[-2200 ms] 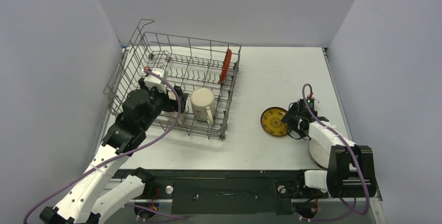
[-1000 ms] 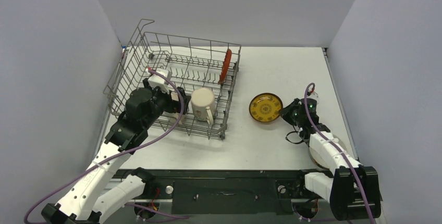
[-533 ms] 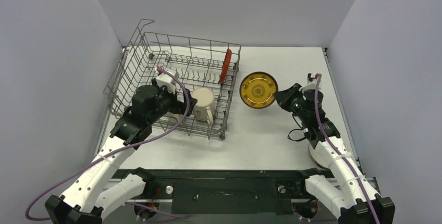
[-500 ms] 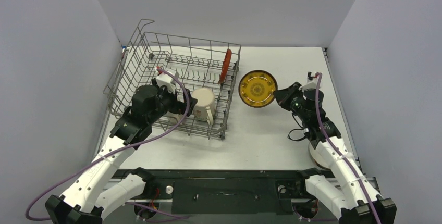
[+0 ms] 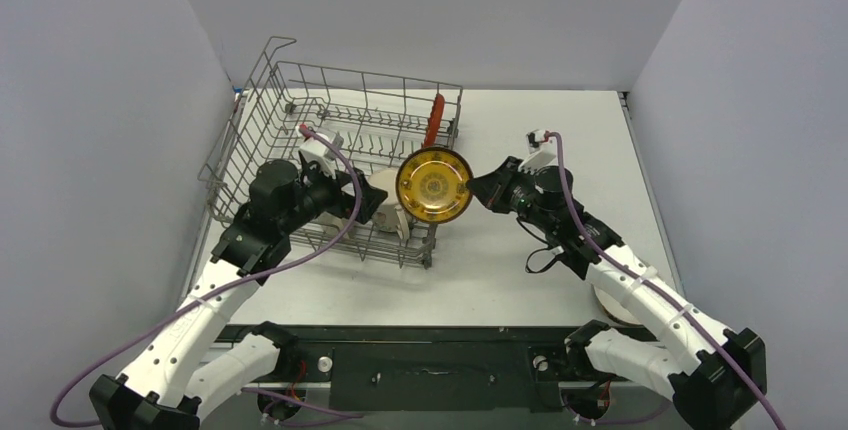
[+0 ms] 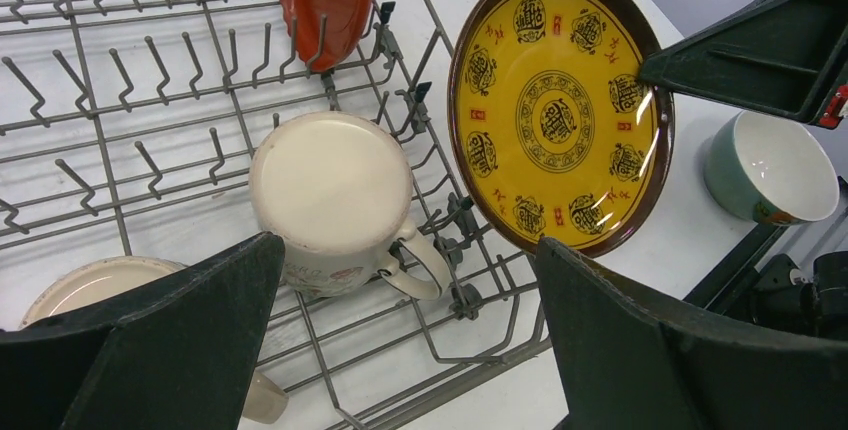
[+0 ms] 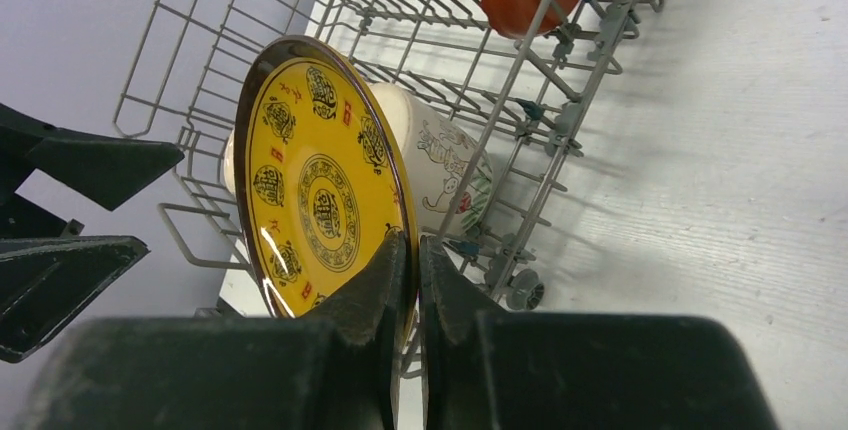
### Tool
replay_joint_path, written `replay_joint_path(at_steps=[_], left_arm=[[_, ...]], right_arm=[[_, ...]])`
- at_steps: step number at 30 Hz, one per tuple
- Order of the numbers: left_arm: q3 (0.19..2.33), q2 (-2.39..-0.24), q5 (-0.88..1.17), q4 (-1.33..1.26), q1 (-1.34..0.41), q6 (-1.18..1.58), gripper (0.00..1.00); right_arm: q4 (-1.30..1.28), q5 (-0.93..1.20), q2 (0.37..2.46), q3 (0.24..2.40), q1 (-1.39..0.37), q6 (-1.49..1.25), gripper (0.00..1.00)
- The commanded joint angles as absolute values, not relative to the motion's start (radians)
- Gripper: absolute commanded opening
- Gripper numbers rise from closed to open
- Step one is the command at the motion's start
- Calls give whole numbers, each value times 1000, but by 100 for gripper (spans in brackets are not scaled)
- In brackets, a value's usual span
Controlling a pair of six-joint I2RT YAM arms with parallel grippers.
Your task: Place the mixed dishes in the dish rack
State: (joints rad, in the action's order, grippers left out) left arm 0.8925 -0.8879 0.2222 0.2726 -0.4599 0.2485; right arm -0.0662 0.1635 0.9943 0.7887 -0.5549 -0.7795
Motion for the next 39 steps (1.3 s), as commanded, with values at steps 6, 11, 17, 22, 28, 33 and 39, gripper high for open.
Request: replay_joint_path(at_steps=[6,11,17,22,28,33,39], left_arm=[[895,-922,321,198,-442,286,96],[892,-938,394,174,-437,303,98],[888,-950,529,128,-430,318,63],[888,-952,605,101,-430,322,14],[876,-932,606,87,-428,323,0],[865,-928,691,31,-428,351,0],[856,-923,740,-22,-430,374,0]], right_arm=[[151,221,1038,844,-619,-810,0],[182,233,1053,849,-658,-799,0],[229,268,1078,854,-690,-787,0],[249,315,1097,850,-693,-765,0],[263,364,1097,834,-693,-736,15],[350,461,1118,789,-693,-744,51],[512,574,1150,744,-696,-796,51]])
